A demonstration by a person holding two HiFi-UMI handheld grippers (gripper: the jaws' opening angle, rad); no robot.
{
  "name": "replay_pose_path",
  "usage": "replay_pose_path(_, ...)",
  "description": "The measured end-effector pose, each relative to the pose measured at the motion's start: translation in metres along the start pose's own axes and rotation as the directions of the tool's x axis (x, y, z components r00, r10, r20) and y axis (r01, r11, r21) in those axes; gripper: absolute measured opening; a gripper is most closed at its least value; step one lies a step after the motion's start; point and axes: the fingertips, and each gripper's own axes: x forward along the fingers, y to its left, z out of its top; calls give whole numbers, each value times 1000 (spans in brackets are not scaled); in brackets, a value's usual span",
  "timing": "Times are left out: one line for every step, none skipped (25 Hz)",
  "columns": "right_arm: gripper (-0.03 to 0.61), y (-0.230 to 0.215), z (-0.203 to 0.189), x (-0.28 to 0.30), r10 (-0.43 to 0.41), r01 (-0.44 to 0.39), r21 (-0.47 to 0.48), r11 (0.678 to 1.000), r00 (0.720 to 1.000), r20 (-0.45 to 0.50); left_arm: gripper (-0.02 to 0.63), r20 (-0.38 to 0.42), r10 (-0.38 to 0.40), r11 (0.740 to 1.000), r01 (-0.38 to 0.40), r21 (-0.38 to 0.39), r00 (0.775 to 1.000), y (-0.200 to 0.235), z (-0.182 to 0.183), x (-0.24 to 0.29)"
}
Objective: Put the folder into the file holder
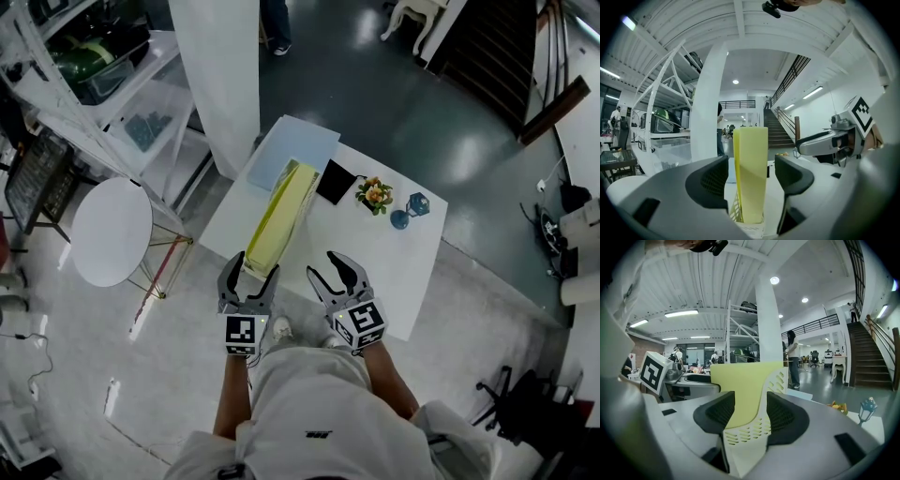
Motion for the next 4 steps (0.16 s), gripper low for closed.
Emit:
replay_pose_path(216, 0, 0, 0, -2, 2, 2, 1000, 1000, 1, 324, 1, -3, 1000, 3, 2, 1000, 0, 1, 1)
replay_pose_path(216, 0, 0, 0, -3, 3, 3, 1000, 1000, 1, 327, 2, -6, 1000, 6, 2, 1000, 0, 2, 1)
replay_pose_path(216, 0, 0, 0, -5, 5, 3, 1000, 1000, 2, 328, 4, -8, 1000, 8, 1, 1000, -1, 3, 2)
replay_pose_path(215, 0, 0, 0, -6, 6, 4, 1000, 1000, 2, 330, 5, -11, 1000, 11, 0, 1000, -1, 3, 2)
